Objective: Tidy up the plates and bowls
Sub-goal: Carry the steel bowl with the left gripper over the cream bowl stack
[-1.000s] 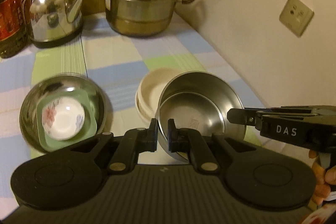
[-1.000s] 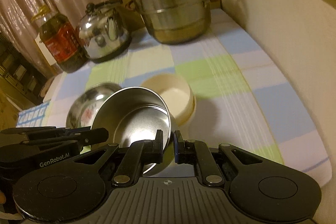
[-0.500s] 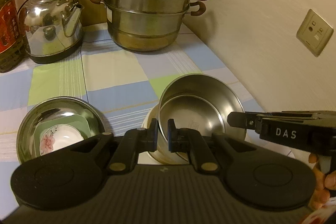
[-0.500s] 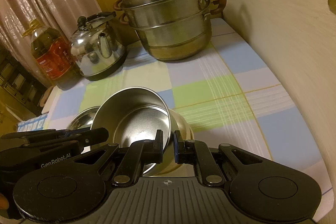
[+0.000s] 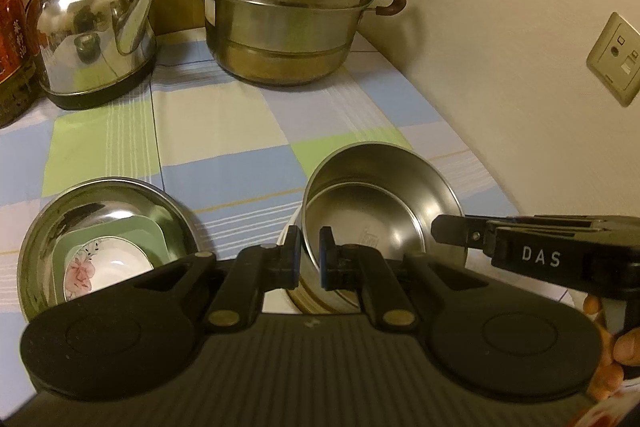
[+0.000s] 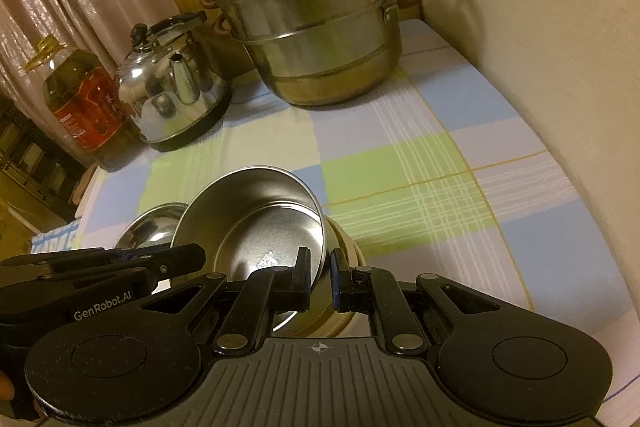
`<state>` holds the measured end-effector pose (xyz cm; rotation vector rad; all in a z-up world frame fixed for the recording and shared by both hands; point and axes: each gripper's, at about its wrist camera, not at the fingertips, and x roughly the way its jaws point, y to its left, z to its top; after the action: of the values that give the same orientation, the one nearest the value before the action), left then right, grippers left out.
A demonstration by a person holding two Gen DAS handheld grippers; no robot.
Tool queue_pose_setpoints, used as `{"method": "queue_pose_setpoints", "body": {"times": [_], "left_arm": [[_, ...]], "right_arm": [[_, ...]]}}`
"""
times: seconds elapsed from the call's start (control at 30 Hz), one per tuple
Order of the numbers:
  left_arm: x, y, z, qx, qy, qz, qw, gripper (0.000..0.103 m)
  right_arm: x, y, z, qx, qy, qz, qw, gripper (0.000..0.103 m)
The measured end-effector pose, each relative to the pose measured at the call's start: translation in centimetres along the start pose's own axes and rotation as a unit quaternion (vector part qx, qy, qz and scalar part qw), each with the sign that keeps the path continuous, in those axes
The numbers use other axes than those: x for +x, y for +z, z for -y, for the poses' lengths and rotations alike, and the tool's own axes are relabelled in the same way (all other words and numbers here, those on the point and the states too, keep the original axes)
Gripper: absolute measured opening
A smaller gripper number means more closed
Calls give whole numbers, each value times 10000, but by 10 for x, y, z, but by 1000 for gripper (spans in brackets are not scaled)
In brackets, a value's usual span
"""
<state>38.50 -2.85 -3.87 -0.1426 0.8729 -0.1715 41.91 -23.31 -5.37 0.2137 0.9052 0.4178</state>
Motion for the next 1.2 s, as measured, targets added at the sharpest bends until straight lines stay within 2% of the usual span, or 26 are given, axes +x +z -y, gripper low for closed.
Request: {"method": "queue_pose_setpoints", "body": {"times": [0.73,1.2], "left_arm": [[24,-4,-2,-22,-21,-297,9996,8],[27,-3,-3,-8,50,-277,9996,8]], "right_arm": [[21,-4,9,110,-55,-247,9996,10],[21,-4,11,86,-17,-251,9996,10]]}}
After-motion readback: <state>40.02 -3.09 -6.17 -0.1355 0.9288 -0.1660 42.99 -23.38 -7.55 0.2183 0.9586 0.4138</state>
